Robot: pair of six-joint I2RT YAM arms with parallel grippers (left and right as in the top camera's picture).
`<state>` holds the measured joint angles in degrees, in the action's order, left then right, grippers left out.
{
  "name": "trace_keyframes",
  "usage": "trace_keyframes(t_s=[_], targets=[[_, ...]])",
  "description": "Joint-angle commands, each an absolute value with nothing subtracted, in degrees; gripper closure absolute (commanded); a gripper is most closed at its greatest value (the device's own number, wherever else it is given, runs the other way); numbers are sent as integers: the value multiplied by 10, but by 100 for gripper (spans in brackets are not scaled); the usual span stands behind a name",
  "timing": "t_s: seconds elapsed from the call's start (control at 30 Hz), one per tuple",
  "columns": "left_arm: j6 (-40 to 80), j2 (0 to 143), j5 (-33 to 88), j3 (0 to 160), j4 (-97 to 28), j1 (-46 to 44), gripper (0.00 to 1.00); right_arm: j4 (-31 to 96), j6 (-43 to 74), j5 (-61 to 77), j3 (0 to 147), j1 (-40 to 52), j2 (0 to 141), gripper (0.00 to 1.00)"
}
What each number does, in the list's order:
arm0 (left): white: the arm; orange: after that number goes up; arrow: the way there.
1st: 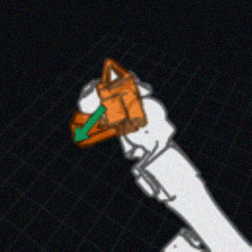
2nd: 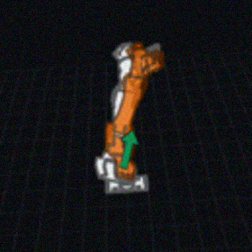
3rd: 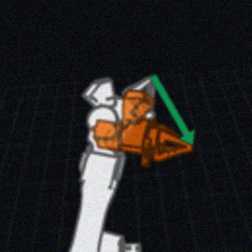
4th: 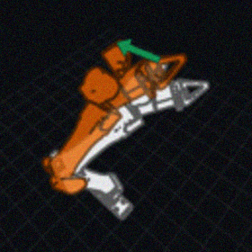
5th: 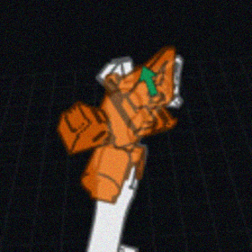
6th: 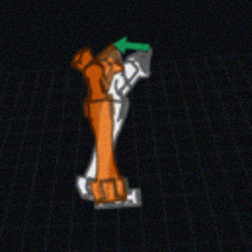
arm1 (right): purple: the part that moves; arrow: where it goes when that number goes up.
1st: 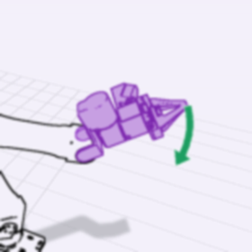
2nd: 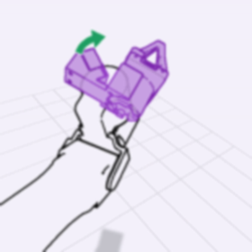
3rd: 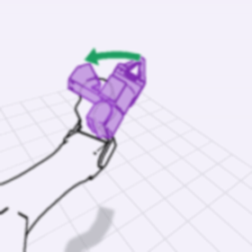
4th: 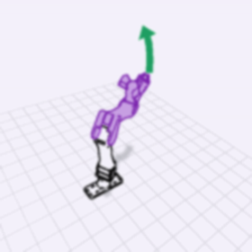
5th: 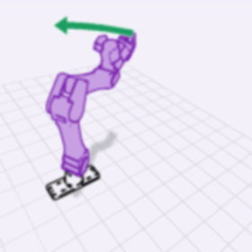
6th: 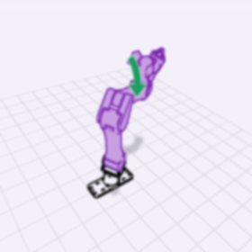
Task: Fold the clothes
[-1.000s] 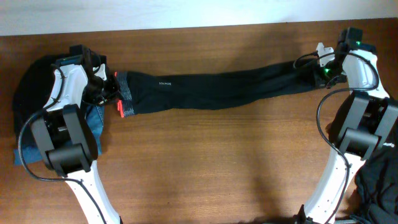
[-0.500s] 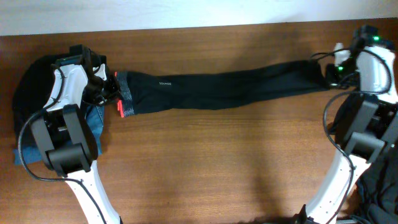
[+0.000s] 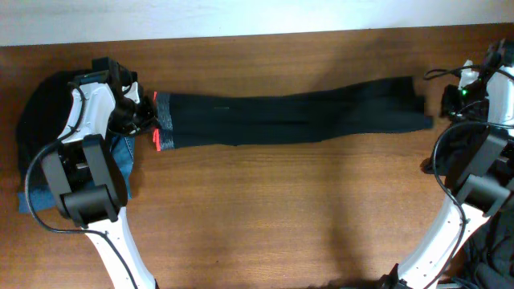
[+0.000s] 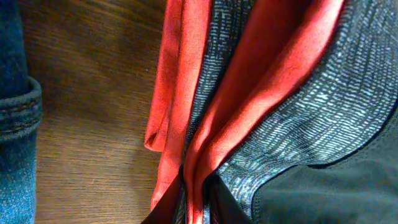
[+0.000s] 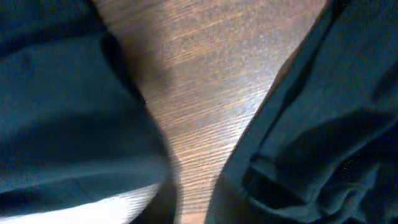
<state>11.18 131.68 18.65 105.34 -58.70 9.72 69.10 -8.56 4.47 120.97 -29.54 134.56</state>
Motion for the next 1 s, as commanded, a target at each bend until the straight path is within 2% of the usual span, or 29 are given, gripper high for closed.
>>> trace_keyframes(t_s=[0.0, 0.07, 0.27, 0.6, 0.97], targets=[[104, 1294, 182, 1062, -586, 98, 87, 692, -81, 60, 1221, -295, 1325, 45], [105, 1294, 182, 1062, -586, 98, 87, 691, -82, 60, 1221, -296, 1325, 40], [104, 1294, 182, 1062, -585, 98, 87, 672, -119, 88, 1222, -288, 1325, 40], [105, 1294, 182, 1062, -585, 98, 87, 584, -120, 88, 1221, -243, 1329, 40], [104, 1294, 182, 1062, -586, 98, 87, 554, -119, 80, 1221, -233, 1372, 40]])
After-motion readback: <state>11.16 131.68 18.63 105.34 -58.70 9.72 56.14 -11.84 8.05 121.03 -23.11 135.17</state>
